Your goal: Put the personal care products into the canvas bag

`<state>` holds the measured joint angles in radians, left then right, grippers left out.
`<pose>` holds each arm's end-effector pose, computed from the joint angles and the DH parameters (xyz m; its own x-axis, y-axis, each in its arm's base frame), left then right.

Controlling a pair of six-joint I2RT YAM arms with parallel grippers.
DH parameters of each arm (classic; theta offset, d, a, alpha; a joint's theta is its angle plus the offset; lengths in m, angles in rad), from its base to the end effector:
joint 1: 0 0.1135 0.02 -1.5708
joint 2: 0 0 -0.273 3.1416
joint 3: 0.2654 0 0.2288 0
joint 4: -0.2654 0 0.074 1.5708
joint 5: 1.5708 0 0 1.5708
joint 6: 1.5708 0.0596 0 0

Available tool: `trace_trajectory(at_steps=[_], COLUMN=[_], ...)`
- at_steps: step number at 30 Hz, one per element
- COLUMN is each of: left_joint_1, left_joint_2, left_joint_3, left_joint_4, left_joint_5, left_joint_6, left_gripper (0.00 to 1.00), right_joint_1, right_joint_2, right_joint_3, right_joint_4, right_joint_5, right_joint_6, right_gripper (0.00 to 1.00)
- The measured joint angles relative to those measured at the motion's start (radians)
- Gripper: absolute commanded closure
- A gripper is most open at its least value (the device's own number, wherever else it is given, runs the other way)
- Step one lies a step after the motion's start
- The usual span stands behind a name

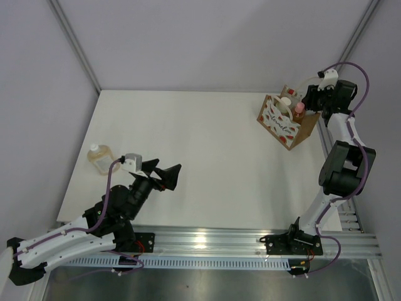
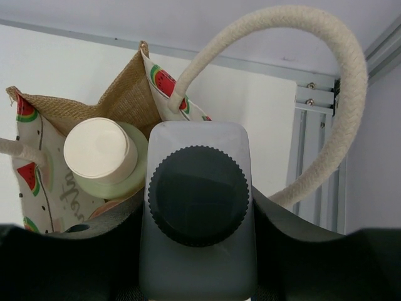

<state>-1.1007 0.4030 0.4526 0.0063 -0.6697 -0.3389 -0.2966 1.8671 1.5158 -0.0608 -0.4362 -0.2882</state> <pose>0.0814 -0.0786 0.2982 -0.1152 -0.3487 -0.9301 0.4029 0.8395 -0.3646 0.4329 -0.1060 0.3037 -0.3373 -0.1663 -0.9266 -0.2098 0.9728 -0.0982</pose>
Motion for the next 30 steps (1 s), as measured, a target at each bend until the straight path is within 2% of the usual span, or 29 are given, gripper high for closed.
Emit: trace_trajectory(at_steps=[3, 5, 6, 12, 24, 27, 30], left_joint_1=[0.0, 0.0, 0.0, 0.0, 0.0, 0.0, 0.0], left_joint_2=[0.0, 0.0, 0.0, 0.0, -0.006, -0.004, 0.001], left_joint_3=[0.0, 0.0, 0.0, 0.0, 0.0, 0.0, 0.0], left_joint_4=[0.0, 0.0, 0.0, 0.0, 0.0, 0.0, 0.0], left_joint_5=[0.0, 0.0, 0.0, 0.0, 0.0, 0.0, 0.0], left_joint_6=[0.0, 0.0, 0.0, 0.0, 0.0, 0.0, 0.0], left_gripper=[0.01, 0.01, 0.01, 0.01, 0.01, 0.01, 0.01], right_joint_1=[0.0, 0.0, 0.0, 0.0, 0.008, 0.027, 0.06], right_joint_2=[0.015, 0.026, 0.031, 0.039, 0.019, -0.016, -0.085], right_joint_3=[0.001, 0.001, 0.001, 0.009, 0.041, 0.042, 0.05], right_joint_4=[-0.001, -0.002, -0.002, 0.014, 0.05, 0.047, 0.026], right_joint_5=[0.005, 0.01, 0.011, 0.018, 0.045, 0.145, 0.326], right_joint_6=[0.009, 0.016, 0.021, 0.048, 0.068, 0.135, 0.283], right_gripper=[0.59, 0.55, 0.48, 0.37, 0.35, 0.34, 0.34])
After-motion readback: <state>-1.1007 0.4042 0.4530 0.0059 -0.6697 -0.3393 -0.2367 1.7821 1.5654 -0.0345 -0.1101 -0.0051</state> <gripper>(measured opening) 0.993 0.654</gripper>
